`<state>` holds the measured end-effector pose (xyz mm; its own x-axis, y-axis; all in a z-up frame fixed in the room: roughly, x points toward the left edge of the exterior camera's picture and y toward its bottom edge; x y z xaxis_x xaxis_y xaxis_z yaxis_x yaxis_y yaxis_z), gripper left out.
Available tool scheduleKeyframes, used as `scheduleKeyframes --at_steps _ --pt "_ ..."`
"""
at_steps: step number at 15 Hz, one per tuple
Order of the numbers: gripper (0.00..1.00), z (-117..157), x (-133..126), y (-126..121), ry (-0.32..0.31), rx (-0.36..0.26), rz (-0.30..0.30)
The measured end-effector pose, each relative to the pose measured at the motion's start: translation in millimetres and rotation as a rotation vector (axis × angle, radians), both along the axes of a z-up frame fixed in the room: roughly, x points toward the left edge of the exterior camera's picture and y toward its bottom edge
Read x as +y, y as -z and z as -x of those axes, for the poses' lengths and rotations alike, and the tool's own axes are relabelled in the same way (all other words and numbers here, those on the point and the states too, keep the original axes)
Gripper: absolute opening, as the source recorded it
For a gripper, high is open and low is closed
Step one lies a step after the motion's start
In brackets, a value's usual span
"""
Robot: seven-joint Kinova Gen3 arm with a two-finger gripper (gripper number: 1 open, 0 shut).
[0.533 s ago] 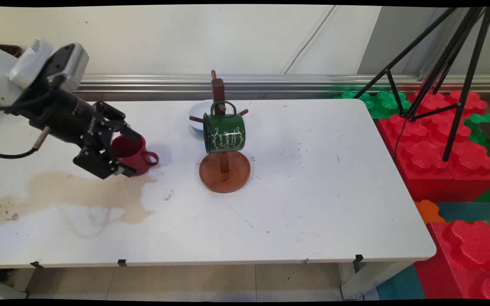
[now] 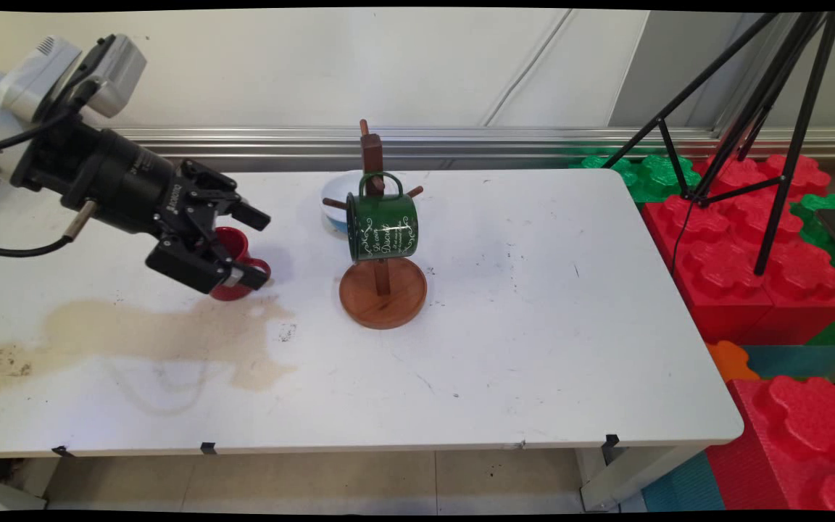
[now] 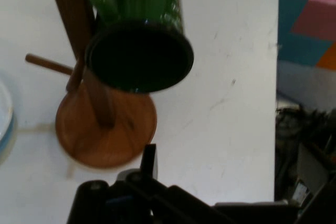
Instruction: Pick up the green mug from the rack
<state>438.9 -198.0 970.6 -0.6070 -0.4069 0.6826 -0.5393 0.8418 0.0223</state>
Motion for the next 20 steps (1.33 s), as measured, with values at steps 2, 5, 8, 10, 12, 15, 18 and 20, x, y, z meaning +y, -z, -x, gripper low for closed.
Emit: scheduleKeyframes --at_steps 2,5,8,10,12,15,18,20 --pt "1.00 3.3 -1.2 2.0 -0.008 0.029 0.003" --pt "1.00 9.7 -5.5 10.4 -0.023 0.072 0.011" --pt "1.00 15.6 -10.4 19.7 -0.035 0.102 0.020" --pt "1.00 19.3 -13.0 26.7 -0.044 0.118 0.024" --pt "1.00 22.9 -15.4 33.5 -0.056 0.133 0.029" --pt "1.00 28.3 -18.2 43.0 -0.071 0.150 0.036" --pt "1.00 35.1 -21.2 53.3 -0.080 0.168 0.043" --pt "1.00 39.1 -23.3 59.0 -0.088 0.179 0.048"
